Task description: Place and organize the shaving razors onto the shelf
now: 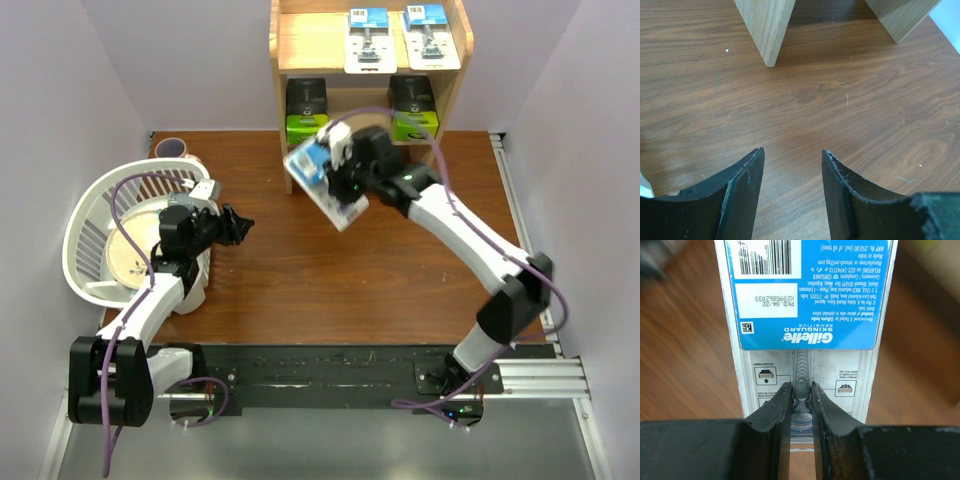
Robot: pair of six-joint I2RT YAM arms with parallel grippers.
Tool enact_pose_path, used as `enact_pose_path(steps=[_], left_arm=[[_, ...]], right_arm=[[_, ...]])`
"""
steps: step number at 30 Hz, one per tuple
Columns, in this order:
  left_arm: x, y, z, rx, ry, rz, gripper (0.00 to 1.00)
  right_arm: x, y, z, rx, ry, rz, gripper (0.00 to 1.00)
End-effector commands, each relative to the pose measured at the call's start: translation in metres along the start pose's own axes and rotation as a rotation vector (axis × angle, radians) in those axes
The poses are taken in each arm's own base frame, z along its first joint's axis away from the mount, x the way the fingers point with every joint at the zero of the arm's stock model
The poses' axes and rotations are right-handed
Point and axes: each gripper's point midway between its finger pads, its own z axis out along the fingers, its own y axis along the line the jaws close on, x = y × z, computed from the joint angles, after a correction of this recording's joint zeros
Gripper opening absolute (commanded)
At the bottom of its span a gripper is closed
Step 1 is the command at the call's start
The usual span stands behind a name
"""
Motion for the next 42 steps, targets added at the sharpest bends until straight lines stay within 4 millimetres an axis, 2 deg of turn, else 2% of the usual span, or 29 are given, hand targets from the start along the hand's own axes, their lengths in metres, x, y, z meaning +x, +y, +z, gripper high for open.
enact_pose_path(steps=[1,2,3,4,6,7,9,10,12,13,14,15,16,17,19,20,22,30,42], left_arm=[[-0.014,-0.001,0.000,0.003,-0.059,0.023,0.55],[-0.014,-0.001,0.000,0.003,-0.059,0.023,0.55],[-0.014,-0.001,0.000,0.004,-0.059,0.024,0.55],[-0.014,-0.002,0.000,0.006,-0.057,0.023,0.55],[-0.014,-0.001,0.000,0.004,-0.055,0.021,0.55],[-0.014,-0.001,0.000,0.005,-0.055,0.022,0.55],[-0.016,-0.002,0.001,0.007,-0.054,0.022,0.55],[-0.016,-0.001,0.001,0.007,-0.054,0.022,0.55],[-0.018,-0.001,0.002,0.006,-0.059,0.024,0.55],[-0.019,-0.002,0.001,0.005,-0.063,0.026,0.55],[-0.019,-0.001,0.002,0.005,-0.062,0.025,0.55],[-0.018,-0.002,0.001,0.005,-0.060,0.023,0.55],[-0.018,-0.002,0.001,0.005,-0.060,0.026,0.55],[-0.019,-0.002,0.000,0.005,-0.063,0.029,0.55],[-0.017,-0.001,-0.001,-0.002,-0.056,0.027,0.55],[-0.018,-0.002,-0.002,-0.001,-0.062,0.030,0.55],[-0.014,-0.001,-0.003,-0.005,-0.058,0.025,0.55],[-0.005,0.001,-0.003,-0.009,-0.047,0.004,0.55],[-0.006,0.002,0.003,0.000,-0.049,-0.016,0.55]], right_arm=[[-0.130,-0.009,-0.090,0.064,-0.427,0.052,0.00],[-0.153,-0.014,-0.106,0.081,-0.497,0.085,0.00],[-0.167,-0.016,-0.107,0.092,-0.540,0.088,0.00],[-0.189,-0.018,-0.124,0.093,-0.610,0.118,0.00],[-0.213,-0.021,-0.134,0.095,-0.686,0.165,0.00],[-0.227,-0.033,-0.135,0.149,-0.720,0.202,0.00],[-0.243,-0.040,-0.137,0.172,-0.763,0.262,0.00],[-0.255,-0.045,-0.131,0.186,-0.784,0.276,0.00],[-0.266,-0.054,-0.127,0.218,-0.820,0.312,0.00],[-0.277,-0.056,-0.133,0.221,-0.857,0.316,0.00],[-0.276,-0.062,-0.110,0.244,-0.841,0.340,0.00],[-0.280,-0.065,-0.108,0.251,-0.853,0.345,0.00],[-0.292,-0.065,-0.117,0.254,-0.894,0.338,0.00],[-0.291,-0.069,-0.101,0.272,-0.885,0.335,0.00],[-0.301,-0.074,-0.105,0.309,-0.933,0.323,0.00],[-0.301,-0.076,-0.097,0.320,-0.933,0.319,0.00],[-0.306,-0.082,-0.100,0.349,-0.960,0.316,0.00],[-0.308,-0.089,-0.091,0.418,-0.983,0.333,0.00],[-0.306,-0.098,-0.056,0.466,-0.992,0.330,0.08]])
